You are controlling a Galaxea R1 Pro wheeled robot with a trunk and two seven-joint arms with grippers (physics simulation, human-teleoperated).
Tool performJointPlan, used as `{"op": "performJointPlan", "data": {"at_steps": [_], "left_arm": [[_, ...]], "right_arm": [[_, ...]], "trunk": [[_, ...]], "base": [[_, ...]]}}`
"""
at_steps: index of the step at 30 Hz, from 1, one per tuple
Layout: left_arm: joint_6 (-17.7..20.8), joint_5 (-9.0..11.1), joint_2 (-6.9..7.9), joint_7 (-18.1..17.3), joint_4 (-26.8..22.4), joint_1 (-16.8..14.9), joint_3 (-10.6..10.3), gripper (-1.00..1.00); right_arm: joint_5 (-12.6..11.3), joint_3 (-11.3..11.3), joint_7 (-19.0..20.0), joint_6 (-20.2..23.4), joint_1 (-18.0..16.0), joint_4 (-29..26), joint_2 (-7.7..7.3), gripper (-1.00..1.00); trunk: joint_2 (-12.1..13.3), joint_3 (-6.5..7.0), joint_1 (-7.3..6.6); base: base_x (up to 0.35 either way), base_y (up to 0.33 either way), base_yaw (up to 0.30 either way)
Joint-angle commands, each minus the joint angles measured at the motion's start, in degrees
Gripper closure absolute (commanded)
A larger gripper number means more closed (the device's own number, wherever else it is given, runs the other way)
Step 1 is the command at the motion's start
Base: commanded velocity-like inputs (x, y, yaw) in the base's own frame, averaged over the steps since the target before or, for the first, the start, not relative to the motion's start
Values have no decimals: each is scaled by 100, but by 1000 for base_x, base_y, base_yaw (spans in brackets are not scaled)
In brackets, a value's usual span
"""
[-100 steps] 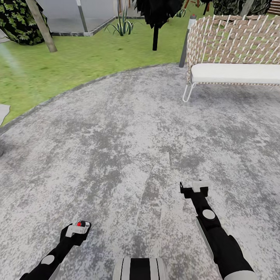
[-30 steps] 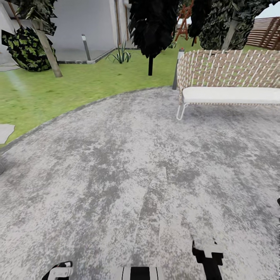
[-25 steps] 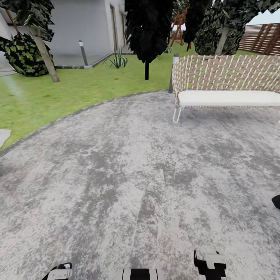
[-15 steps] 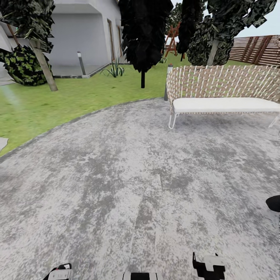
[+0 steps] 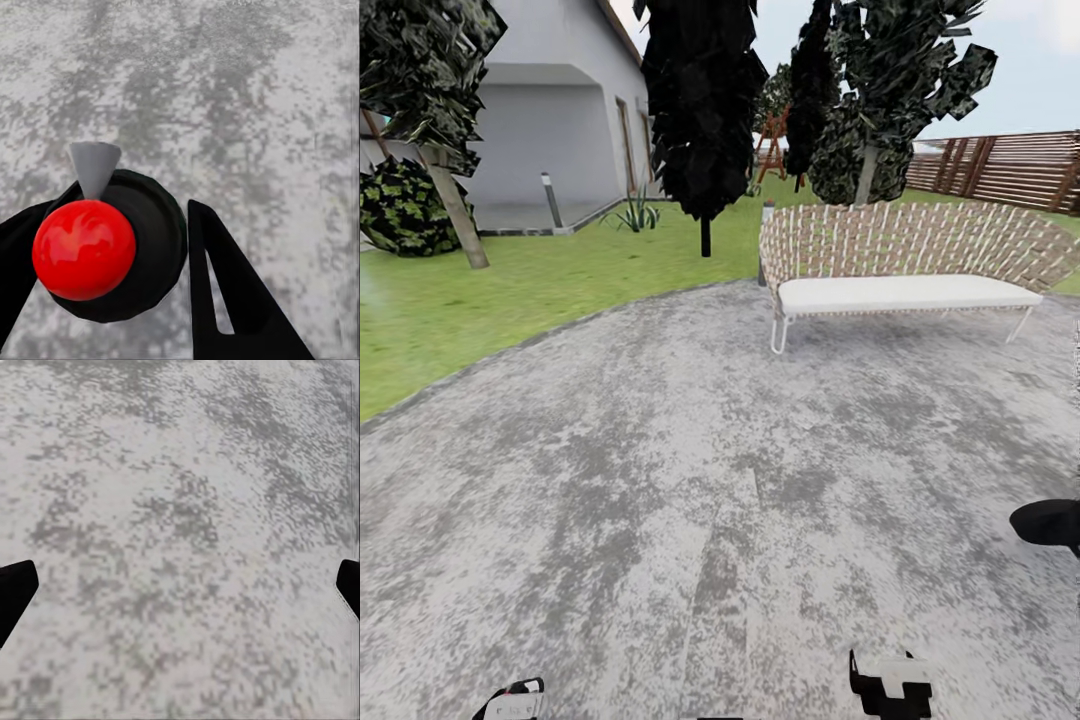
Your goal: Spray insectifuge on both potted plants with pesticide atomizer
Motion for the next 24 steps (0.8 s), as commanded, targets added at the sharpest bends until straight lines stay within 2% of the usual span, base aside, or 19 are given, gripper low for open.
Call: {"op": "performJointPlan", "data": {"at_steps": [1, 7, 15, 24], "left_arm": [[-13, 24, -2, -44, 3, -2, 25, 100], [-13, 17, -2, -44, 3, -2, 25, 100], [-13, 9, -2, -44, 3, -2, 25, 100], [-13, 6, -3, -44, 3, -2, 18, 100]], "right_arm": [[54, 16, -58, 3, -4, 5, 0, -100], [56, 17, -54, 3, -4, 5, 0, -100], [55, 17, -54, 3, -4, 4, 8, -100], [56, 17, -57, 3, -4, 4, 58, -100]], "trunk": [[0, 27, -3], [8, 211, -19], [19, 404, -40], [31, 604, -63]], "base": [[0, 0, -145], [0, 0, -114], [0, 0, -14], [0, 0, 226]]}}
